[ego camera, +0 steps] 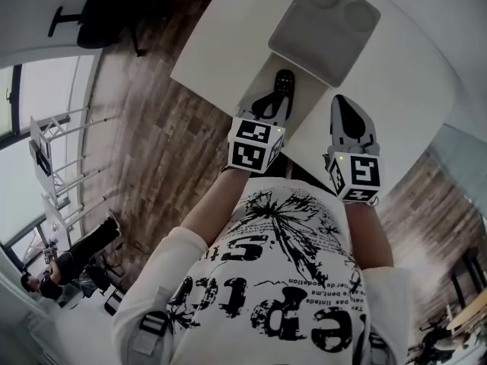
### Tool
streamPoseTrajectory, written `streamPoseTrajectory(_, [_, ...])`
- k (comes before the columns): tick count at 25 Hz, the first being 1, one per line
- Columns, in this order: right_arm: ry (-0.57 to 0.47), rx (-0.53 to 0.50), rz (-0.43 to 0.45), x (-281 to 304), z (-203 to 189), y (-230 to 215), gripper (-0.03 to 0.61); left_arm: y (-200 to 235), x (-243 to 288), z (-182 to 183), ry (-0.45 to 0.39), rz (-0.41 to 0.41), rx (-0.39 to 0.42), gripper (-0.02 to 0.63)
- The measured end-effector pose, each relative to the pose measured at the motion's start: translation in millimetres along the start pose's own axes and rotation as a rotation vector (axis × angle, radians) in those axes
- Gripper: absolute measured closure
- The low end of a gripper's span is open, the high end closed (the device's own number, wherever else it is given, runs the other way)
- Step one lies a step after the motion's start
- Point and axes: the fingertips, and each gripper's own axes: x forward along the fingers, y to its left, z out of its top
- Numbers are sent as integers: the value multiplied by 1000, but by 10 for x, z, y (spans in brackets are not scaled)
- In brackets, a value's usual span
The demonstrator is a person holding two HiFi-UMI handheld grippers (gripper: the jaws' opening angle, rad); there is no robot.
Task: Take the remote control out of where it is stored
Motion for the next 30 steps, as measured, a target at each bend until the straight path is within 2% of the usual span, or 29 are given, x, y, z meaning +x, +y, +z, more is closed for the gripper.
streamPoseTrajectory(2, [5,-3,7,25,-13,-8,581,44,70,-33,27,35,18,481])
streamPoseTrajectory(4, [3,2,-4,50,-6,-48,581,73,154,-48,56,34,-11,416])
streamPoseTrajectory(7, [2,29,-15,100,14,-112,581,77,297,-81,109,3,-73,355])
streamPoseTrajectory(11, [14,12,-10,88,12,-142,581,50,405,-126,145,-10,-104,293])
streamPoseTrajectory(15, [22,10,-16,96,-15,-201,581,79,521,-219,213,-9,-161,279])
streamPoseTrajectory(21, [27,24,-30,165,4,-327,581,186,670,-327,314,39,-154,279])
streamPoseTrajectory(23, [6,50,-38,189,65,-396,581,233,714,-362,340,78,-133,281])
streamPoseTrajectory(27, [-36,99,-57,202,195,-563,581,202,775,-409,335,118,-31,281])
streamPoseTrajectory(30, [-30,97,-66,231,223,-612,581,185,747,-418,339,105,-26,281])
